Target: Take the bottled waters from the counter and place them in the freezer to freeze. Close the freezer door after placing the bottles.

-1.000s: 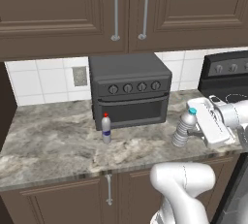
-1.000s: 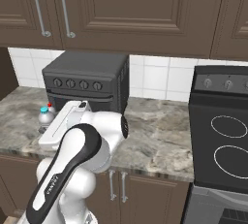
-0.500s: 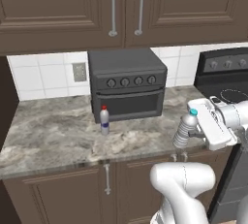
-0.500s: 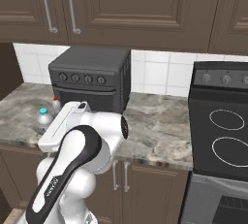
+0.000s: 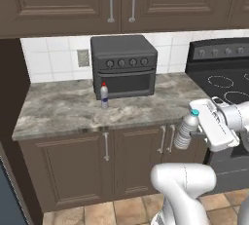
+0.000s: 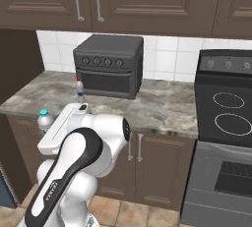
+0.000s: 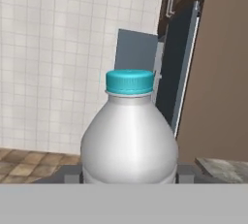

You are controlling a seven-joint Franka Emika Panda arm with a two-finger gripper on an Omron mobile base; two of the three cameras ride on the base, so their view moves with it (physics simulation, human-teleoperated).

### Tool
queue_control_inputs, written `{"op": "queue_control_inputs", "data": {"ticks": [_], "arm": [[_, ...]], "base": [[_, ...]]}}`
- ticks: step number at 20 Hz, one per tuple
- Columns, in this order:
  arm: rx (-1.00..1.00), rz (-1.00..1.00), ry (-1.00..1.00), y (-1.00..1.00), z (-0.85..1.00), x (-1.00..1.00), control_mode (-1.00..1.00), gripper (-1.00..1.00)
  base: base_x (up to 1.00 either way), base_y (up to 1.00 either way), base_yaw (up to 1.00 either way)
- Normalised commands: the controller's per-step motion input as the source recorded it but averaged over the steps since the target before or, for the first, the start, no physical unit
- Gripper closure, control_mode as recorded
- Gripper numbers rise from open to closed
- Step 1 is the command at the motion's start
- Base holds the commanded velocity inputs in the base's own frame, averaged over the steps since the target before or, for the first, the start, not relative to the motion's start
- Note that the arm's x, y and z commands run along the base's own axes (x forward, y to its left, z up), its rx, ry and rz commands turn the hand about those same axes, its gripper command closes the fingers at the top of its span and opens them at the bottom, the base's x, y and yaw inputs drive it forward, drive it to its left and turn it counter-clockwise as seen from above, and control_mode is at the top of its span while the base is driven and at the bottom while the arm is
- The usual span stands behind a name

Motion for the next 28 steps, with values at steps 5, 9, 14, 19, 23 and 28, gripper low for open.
{"op": "queue_control_inputs", "data": {"ticks": [5, 9, 14, 19, 23, 28], "arm": [[0.00, 0.00, 0.00, 0.00, 0.00, 0.00, 1.00, 1.00], [0.00, 0.00, 0.00, 0.00, 0.00, 0.00, 1.00, 1.00], [0.00, 0.00, 0.00, 0.00, 0.00, 0.00, 1.00, 1.00], [0.00, 0.00, 0.00, 0.00, 0.00, 0.00, 1.00, 1.00], [0.00, 0.00, 0.00, 0.00, 0.00, 0.00, 1.00, 1.00], [0.00, 0.00, 0.00, 0.00, 0.00, 0.00, 1.00, 1.00]], "base": [[-0.62, 0.33, 0.12], [-0.64, 0.35, 0.14], [-0.57, 0.34, 0.16], [-0.27, 0.77, 0.09], [0.03, 1.00, 0.00], [0.16, 1.00, 0.05]]}}
